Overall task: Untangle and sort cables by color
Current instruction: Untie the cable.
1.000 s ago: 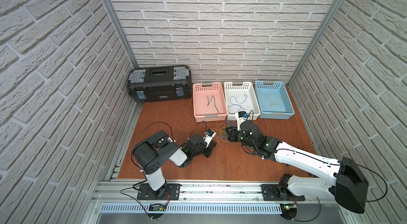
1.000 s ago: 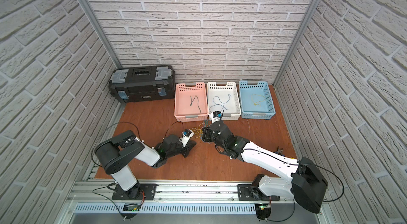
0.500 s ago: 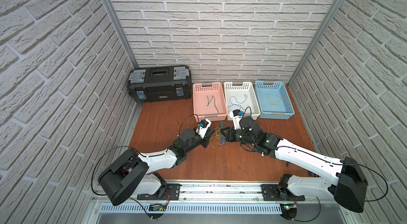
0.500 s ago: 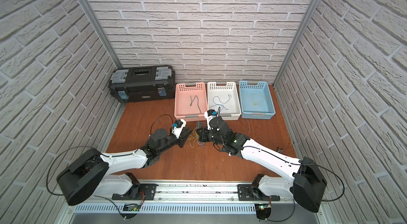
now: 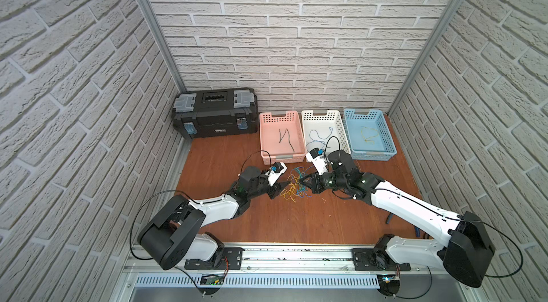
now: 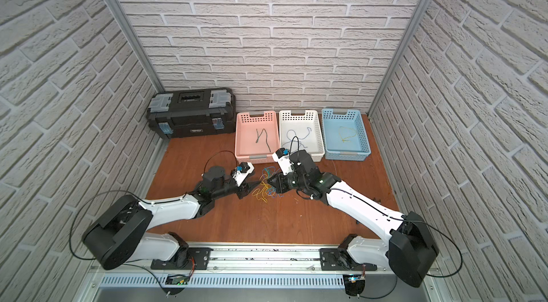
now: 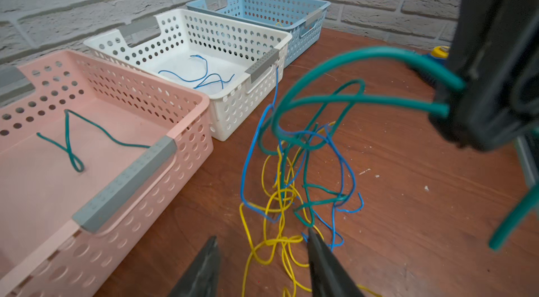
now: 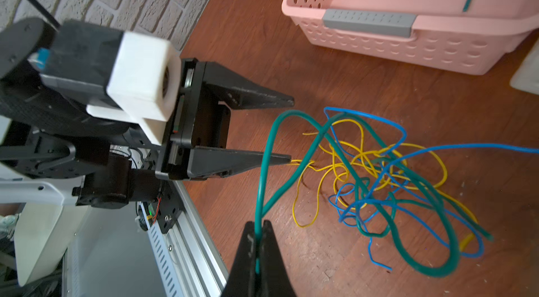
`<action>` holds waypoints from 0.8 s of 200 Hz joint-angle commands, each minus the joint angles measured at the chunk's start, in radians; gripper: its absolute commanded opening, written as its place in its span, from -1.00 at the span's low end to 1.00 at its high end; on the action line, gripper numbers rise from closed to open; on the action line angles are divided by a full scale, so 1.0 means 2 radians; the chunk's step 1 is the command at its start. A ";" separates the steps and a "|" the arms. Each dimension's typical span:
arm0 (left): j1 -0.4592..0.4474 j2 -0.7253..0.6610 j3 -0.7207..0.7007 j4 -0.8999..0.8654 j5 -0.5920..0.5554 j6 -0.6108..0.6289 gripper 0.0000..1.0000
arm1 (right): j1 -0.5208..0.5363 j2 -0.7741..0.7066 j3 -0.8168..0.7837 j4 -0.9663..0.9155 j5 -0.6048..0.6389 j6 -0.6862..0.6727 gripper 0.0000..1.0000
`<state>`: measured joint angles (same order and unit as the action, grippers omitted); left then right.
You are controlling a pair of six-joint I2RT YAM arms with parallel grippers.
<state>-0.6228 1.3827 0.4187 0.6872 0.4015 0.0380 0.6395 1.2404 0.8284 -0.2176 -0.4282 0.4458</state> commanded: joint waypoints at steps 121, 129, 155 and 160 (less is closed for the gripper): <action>0.034 0.084 0.039 0.038 0.073 0.016 -1.00 | 0.000 -0.035 0.004 0.039 0.020 0.000 -0.94; 0.033 0.092 0.034 0.037 0.067 0.014 -1.00 | 0.000 -0.054 -0.004 0.055 0.054 0.013 -0.94; 0.033 0.114 -0.001 0.084 0.055 -0.010 -1.00 | -0.001 -0.097 -0.036 0.137 0.135 0.060 -0.94; 0.033 0.117 -0.007 0.091 0.052 -0.015 -1.00 | -0.001 -0.100 -0.036 0.142 0.150 0.067 -0.94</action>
<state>-0.5629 1.5826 0.4690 0.7689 0.5289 0.0498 0.6395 1.1069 0.7826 -0.1249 -0.3153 0.4927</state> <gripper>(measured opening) 0.056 0.053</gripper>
